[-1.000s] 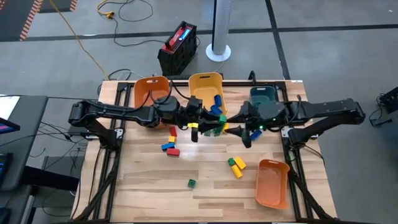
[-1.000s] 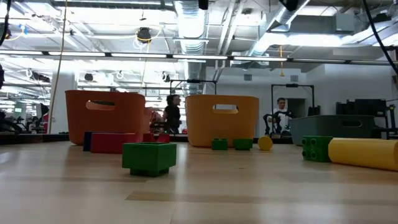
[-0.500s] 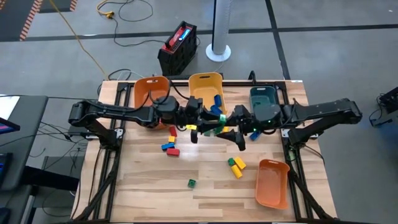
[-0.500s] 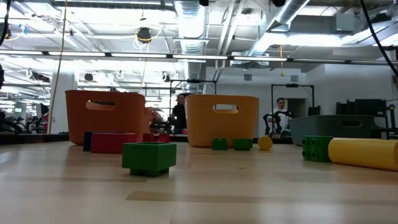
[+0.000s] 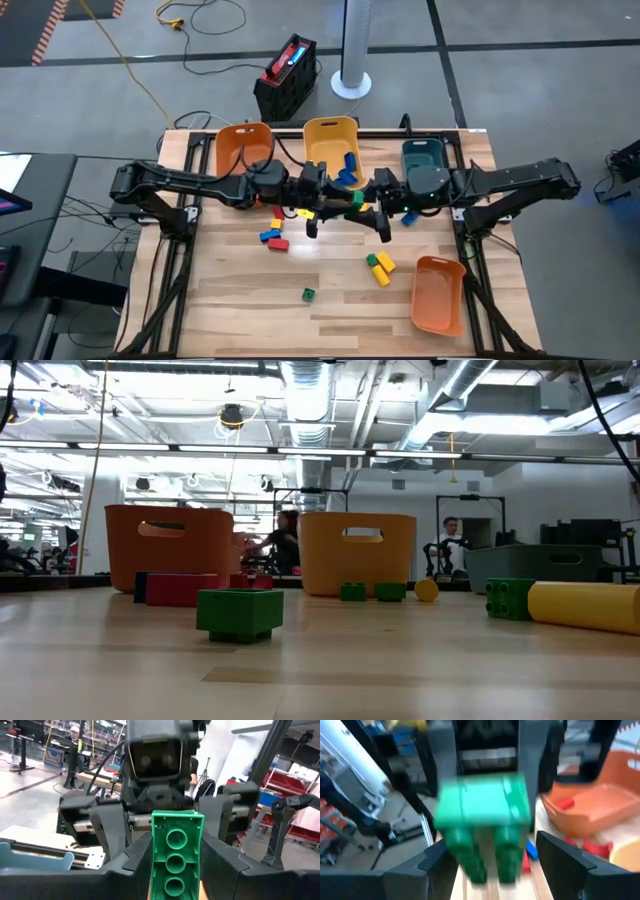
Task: Sort blocks
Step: Put the green game piece into the blue bin
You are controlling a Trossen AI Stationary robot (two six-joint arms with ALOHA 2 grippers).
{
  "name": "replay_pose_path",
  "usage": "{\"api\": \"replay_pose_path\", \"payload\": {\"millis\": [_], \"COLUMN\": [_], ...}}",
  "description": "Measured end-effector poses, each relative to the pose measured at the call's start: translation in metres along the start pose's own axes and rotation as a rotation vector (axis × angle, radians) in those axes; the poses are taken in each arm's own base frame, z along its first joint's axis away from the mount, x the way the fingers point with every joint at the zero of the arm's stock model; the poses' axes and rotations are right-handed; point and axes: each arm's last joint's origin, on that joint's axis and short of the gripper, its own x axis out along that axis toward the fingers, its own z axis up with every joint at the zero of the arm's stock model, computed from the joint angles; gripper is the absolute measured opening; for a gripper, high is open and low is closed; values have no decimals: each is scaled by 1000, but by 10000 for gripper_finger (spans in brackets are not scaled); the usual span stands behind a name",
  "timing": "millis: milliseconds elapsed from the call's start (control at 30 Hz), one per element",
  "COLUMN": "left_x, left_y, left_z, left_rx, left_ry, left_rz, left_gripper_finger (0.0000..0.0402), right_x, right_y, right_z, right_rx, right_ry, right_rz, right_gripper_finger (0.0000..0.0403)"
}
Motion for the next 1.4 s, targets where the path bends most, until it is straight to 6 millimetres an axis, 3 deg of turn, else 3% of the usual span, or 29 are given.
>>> {"api": "replay_pose_path", "payload": {"millis": [167,433,600,767,933,1033,1200,1400], "left_x": [0,0,-1,-5,-24,-40,-56,-54], "left_y": [1,2,5,6,7,5,-6,-20], "left_z": [-4,-7,-10,-8,3,8,10,3], "left_rx": [9,-19,-90,-118,-171,-180,-162,-153], "left_ry": [44,66,101,127,244,321,375,393], "left_rz": [14,28,68,100,166,229,314,305], "left_gripper_finger": [135,135,147,207,244,243,237,236], "right_x": [5,12,13,8,-8,-23,-49,-83], "right_y": [-3,-4,-4,-7,-16,-38,-103,-170], "right_z": [-2,-7,-8,-8,1,4,-7,-9], "right_rx": [-15,-35,-24,-28,-42,-31,97,365], "right_ry": [13,39,55,106,248,394,681,707], "right_rz": [-16,-25,-21,-58,-163,-318,-653,-931], "right_gripper_finger": [245,127,128,128,128,129,139,134]}}
